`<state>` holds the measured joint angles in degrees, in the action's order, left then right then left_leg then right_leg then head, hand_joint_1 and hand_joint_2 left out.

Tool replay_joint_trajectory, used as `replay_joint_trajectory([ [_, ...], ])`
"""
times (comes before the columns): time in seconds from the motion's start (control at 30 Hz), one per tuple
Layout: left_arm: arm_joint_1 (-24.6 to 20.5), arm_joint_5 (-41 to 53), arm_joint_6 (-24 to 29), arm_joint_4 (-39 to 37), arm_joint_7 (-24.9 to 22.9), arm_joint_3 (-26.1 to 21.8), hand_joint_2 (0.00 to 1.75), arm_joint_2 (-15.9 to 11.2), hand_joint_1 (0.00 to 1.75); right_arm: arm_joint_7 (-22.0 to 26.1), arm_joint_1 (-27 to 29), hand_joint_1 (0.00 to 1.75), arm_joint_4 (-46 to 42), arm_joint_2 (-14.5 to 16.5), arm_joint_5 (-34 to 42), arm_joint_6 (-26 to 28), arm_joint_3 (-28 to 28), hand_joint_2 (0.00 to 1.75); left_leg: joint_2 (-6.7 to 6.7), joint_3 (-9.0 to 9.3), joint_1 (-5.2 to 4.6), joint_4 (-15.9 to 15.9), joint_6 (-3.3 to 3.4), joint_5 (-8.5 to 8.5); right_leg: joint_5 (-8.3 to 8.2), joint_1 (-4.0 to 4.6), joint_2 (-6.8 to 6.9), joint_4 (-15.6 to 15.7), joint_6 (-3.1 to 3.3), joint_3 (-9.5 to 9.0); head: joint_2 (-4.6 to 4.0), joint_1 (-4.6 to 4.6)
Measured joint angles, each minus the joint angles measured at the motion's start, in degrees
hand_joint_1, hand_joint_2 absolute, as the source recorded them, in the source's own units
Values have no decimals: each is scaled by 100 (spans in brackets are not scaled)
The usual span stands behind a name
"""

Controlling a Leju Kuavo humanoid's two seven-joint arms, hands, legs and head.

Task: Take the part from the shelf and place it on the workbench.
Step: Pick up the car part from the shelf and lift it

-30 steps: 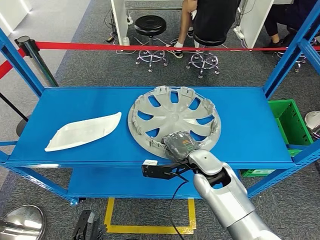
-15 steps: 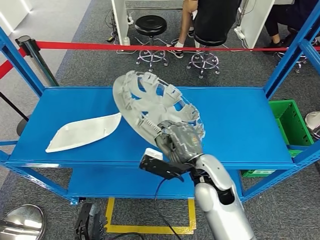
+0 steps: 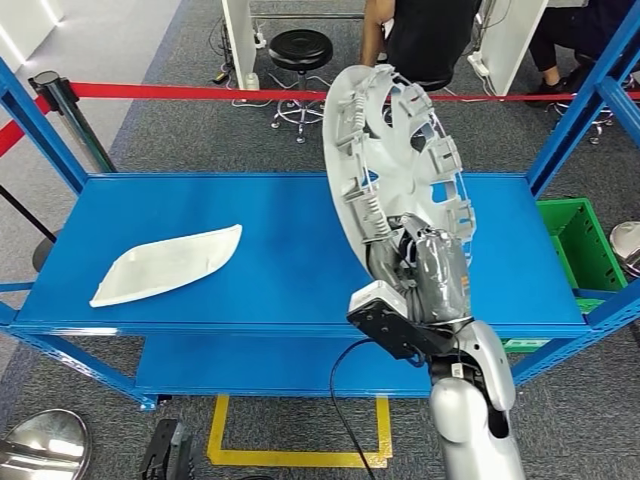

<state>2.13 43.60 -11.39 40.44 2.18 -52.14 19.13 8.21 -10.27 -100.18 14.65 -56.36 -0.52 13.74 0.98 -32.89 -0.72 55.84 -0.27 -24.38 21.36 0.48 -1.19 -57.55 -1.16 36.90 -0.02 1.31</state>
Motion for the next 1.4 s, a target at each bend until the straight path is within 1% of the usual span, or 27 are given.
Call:
replay_joint_trajectory([
  [0.23,-438,-20,272,-130,-219,-96,0,-6,0,194,8,175,-109,25,17,45,-62,175,1,-1,0,0,-3,5,-3,0,2,-1,2,-2,0,0],
  [0.4,-651,-21,296,-219,-238,-124,0,-29,0,217,0,175,-117,29,20,52,-35,175,1,-2,0,0,-3,5,-4,0,4,-2,2,-2,0,0],
  [0.5,-829,-75,371,-379,-238,-140,0,-102,0,255,-27,175,-117,28,17,52,28,175,1,-4,0,0,-3,5,-4,0,4,-2,2,0,0,1],
  [0.67,-1263,-353,524,-799,-308,-126,0,-416,0,340,-101,175,-115,23,-115,40,250,175,1,-4,5,0,-8,8,-5,4,3,-3,4,1,0,1],
  [0.8,-1470,-449,567,-1054,-345,-81,0,-613,0,382,-117,175,-115,16,-167,31,339,175,1,-4,6,0,-10,9,-5,5,3,-4,6,1,0,1],
  [0.9,-1682,-546,598,-1283,-555,-69,0,-793,0,535,-148,175,-105,-25,-380,13,428,175,2,-6,6,0,-10,13,-6,6,7,-4,6,3,0,-1],
  [1.0,-2063,-682,661,-1597,-828,-75,0,-1056,0,736,-180,175,-56,-113,-554,19,639,175,5,-9,7,0,-13,17,-9,6,9,-5,11,4,0,0],
  [1.07,-2260,-755,674,-1786,-953,-80,0,-1223,0,785,-208,175,-22,-161,-549,27,771,175,0,-11,9,0,-16,19,-16,8,-2,-5,17,11,0,1],
  [1.23,-2439,-906,670,-2071,-1033,-105,0,-1480,0,787,-289,175,10,-265,-346,-26,933,175,-8,-34,14,1,-24,25,-27,13,-19,-5,23,40,0,1],
  [1.4,-2479,-1177,570,-2213,-958,-233,0,-1761,0,713,-373,175,-45,-293,387,-324,952,175,-27,-74,25,3,-37,33,-43,23,-42,-5,34,87,0,2],
])
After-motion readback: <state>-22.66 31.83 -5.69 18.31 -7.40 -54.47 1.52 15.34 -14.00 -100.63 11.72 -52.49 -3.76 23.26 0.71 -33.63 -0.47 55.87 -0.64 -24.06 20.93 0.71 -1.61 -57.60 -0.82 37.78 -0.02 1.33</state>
